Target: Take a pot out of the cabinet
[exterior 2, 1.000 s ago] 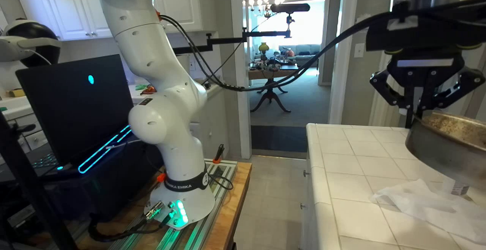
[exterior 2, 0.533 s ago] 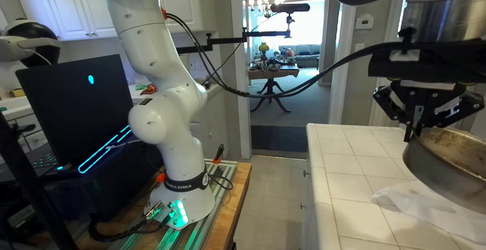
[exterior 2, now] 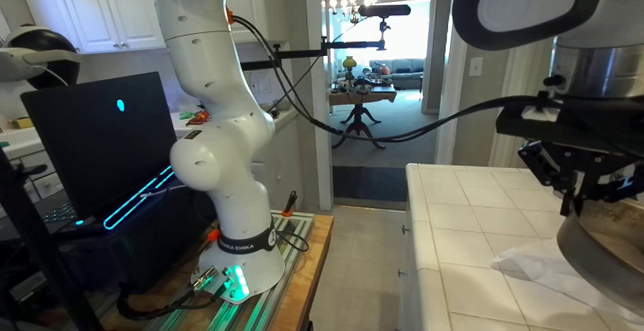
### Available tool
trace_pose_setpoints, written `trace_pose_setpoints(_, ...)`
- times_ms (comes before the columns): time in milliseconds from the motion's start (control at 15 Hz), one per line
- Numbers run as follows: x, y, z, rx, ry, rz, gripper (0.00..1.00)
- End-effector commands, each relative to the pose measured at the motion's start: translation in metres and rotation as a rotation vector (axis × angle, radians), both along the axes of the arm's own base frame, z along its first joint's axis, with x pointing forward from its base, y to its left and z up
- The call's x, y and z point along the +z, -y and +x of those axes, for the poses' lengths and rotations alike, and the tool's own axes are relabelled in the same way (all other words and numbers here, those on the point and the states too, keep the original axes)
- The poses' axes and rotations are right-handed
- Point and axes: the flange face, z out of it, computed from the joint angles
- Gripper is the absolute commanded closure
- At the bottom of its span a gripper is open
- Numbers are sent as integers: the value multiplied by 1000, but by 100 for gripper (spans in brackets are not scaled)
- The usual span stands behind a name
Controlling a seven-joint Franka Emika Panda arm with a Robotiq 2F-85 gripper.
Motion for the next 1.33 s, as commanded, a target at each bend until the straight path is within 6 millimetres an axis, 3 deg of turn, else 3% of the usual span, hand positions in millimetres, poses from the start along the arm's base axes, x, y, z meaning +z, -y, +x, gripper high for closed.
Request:
trace_pose_setpoints(0, -4, -1, 2, -11, -8, 1, 94)
trace_pose_setpoints(867, -7, -1, 3, -23, -14, 2, 94)
trace_pose_setpoints(933, -7, -1, 3, -23, -14, 2, 98)
trace_pose_setpoints(1267, -16, -7, 8, -71, -5, 6, 98)
